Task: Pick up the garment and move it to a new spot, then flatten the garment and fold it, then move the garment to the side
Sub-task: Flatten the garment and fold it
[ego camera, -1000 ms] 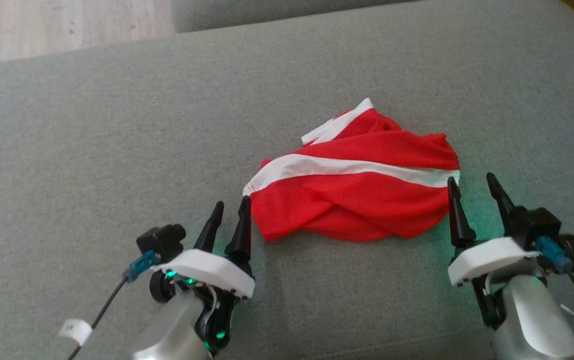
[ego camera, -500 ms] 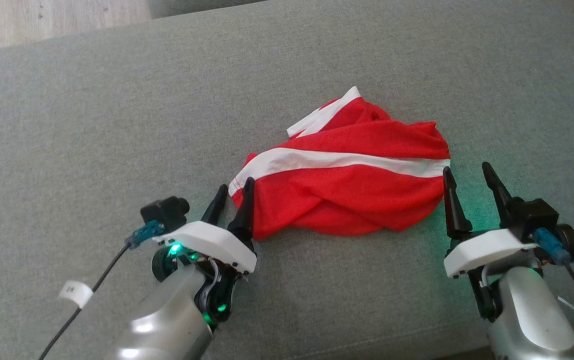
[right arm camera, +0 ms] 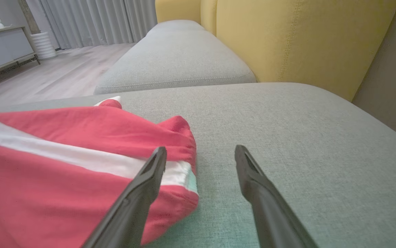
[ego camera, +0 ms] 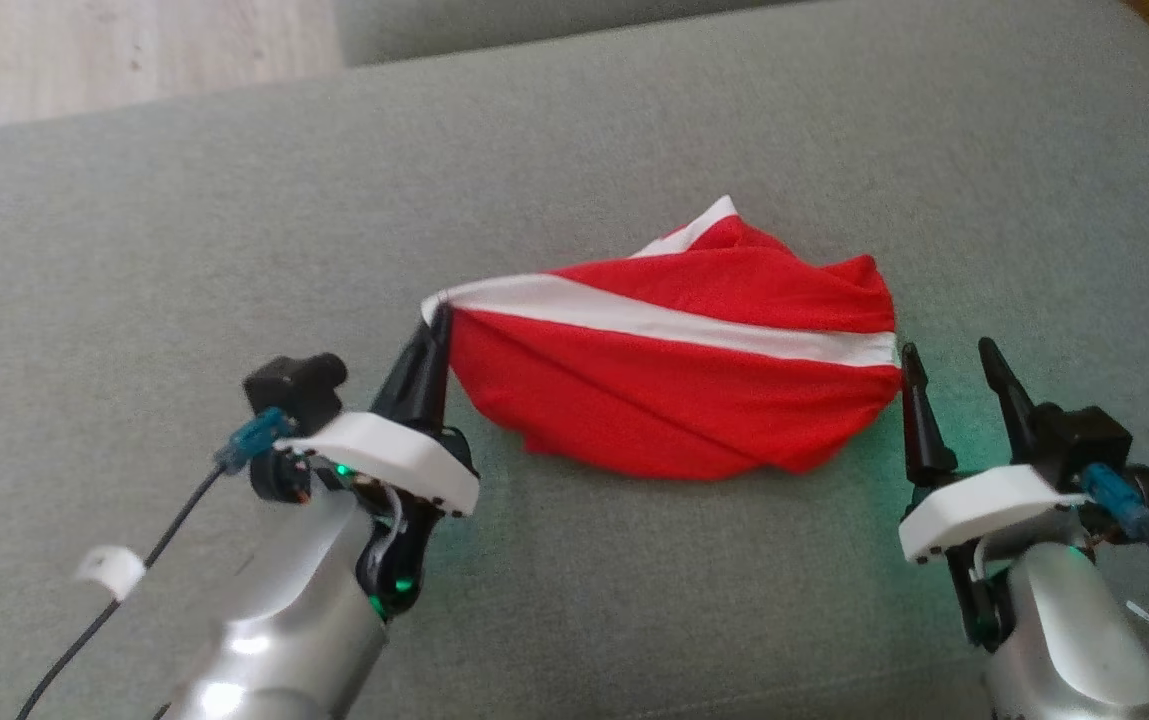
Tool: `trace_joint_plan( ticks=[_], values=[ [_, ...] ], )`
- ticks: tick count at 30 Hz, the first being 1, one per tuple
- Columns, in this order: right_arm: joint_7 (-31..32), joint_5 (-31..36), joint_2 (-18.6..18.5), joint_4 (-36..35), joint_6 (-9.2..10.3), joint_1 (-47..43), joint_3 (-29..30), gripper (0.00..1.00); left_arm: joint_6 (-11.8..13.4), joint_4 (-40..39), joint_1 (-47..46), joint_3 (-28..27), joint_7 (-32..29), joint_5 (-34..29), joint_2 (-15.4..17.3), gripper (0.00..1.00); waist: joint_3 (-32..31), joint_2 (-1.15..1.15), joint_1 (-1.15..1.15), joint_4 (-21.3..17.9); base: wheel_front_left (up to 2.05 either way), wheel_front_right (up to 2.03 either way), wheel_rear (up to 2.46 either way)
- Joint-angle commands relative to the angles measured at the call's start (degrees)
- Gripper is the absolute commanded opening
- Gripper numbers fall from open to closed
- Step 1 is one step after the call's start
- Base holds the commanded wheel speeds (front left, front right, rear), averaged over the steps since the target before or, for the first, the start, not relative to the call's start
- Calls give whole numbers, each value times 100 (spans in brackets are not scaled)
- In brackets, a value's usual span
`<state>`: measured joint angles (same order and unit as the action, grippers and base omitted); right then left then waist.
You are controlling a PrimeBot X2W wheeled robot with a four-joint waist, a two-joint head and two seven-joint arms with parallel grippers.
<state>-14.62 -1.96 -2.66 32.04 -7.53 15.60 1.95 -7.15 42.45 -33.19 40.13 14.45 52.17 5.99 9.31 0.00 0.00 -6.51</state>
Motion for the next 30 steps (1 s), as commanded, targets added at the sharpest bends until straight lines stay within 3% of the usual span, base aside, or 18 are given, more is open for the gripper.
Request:
trace_joint_plan(
  ticks=[1, 6, 9, 13, 14, 15, 16, 17, 24, 30],
  values=[
    [-38, -41, -22, -127, 4, -15, -130, 100, -34, -294, 43, -380, 53, -263, 101, 0, -190, 0, 0, 147, 0, 0, 0],
    [-38, -167, -22, -49, 4, -203, -152, 100, -34, -1182, 712, -1309, 53, -1414, 116, 0, -534, 0, 0, 355, 0, 0, 0],
    [-38, -214, -21, -24, 4, -318, -156, 100, -34, -1627, 1189, -1469, 54, -1870, 185, 0, -697, 0, 0, 439, 0, 0, 0],
    [-38, -266, -21, -3, 4, -400, -221, 100, -34, -1576, 1780, -1648, 54, -2151, 310, 0, -781, 0, 0, 481, 0, 0, 0],
    [-38, -279, -21, 0, 4, -414, -248, 100, -34, -1507, 1869, -1723, 54, -2237, 339, 7, -790, 0, 0, 486, 0, 0, 0],
    [-38, -292, -21, 3, 4, -425, -272, 100, -34, -1396, 1954, -1812, 54, -2352, 365, 39, -797, 0, 0, 489, 0, 0, 0],
    [-38, -305, -21, 6, 4, -434, -293, 100, -33, -1267, 2022, -1922, 54, -2488, 379, 91, -803, 0, 0, 491, 0, 0, 0],
    [-38, -320, -21, 9, 4, -439, -316, 100, -21, -1158, 2072, -2019, 54, -2663, 389, 100, -808, 0, 0, 487, 0, 0, 0],
    [-38, -590, -21, -91, 4, -447, -537, 100, 187, -942, 2382, -2497, 54, -3492, 260, 100, -864, 0, 0, 446, 0, 0, 0],
    [-38, -994, -21, -341, 4, -452, -735, 100, 358, -1440, 2656, -3190, 54, -3886, 6, 100, -944, 0, 0, 507, 0, 0, 0]
  ],
)
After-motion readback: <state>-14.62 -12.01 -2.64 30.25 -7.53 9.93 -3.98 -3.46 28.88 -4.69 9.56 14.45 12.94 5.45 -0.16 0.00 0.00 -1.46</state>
